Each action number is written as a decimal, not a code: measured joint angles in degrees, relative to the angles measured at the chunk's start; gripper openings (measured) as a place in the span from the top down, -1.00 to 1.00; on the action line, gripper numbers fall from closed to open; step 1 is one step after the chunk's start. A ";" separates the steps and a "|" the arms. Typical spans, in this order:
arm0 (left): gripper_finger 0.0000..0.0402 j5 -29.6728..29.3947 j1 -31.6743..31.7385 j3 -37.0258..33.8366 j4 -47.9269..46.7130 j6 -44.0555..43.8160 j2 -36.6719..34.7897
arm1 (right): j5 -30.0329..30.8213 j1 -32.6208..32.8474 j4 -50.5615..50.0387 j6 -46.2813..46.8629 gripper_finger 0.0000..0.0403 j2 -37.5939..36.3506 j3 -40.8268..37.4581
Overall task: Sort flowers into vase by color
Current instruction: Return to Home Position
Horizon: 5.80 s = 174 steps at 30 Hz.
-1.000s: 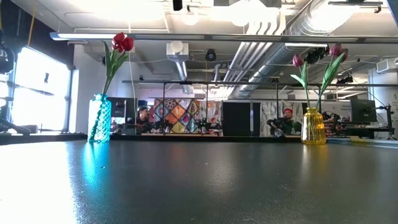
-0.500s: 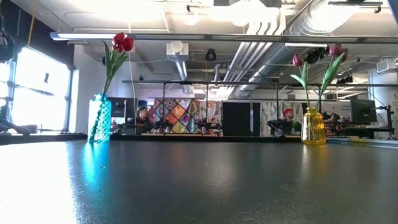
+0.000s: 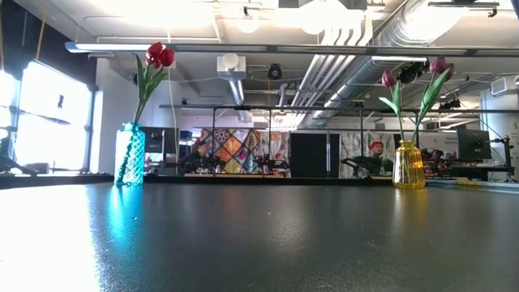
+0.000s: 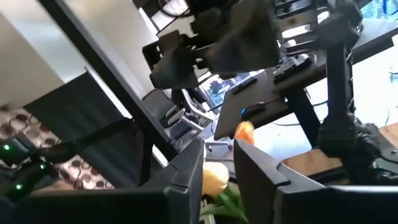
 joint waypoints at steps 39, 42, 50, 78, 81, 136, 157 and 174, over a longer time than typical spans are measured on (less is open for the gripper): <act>0.37 18.58 36.48 5.59 10.86 5.11 16.74 | 42.67 23.81 -52.52 -13.88 1.00 -34.27 -8.69; 0.38 18.56 36.47 5.55 10.67 4.69 17.25 | 43.07 24.90 -48.72 -12.80 1.00 -38.78 -15.68; 0.44 19.55 36.47 5.55 10.75 1.20 20.72 | 43.38 25.87 -31.15 -19.78 1.00 -52.61 -34.37; 1.00 37.38 51.27 -2.63 19.56 6.27 25.19 | 42.38 14.59 -42.13 -30.73 1.00 -74.76 -44.39; 1.00 40.01 51.26 -7.02 27.60 6.18 25.24 | 42.67 14.59 -43.84 -30.63 1.00 -75.73 -44.39; 1.00 41.94 53.19 -35.76 33.81 5.90 -6.11 | 30.09 7.62 -21.27 -21.78 1.00 -103.81 -80.08; 1.00 20.89 36.45 -46.93 24.65 8.68 -24.08 | 29.38 7.62 -1.94 -20.74 1.00 -99.65 -92.74; 1.00 26.87 41.13 -46.93 10.40 8.31 -36.61 | 28.88 7.64 -9.78 -23.43 1.00 -108.11 -92.72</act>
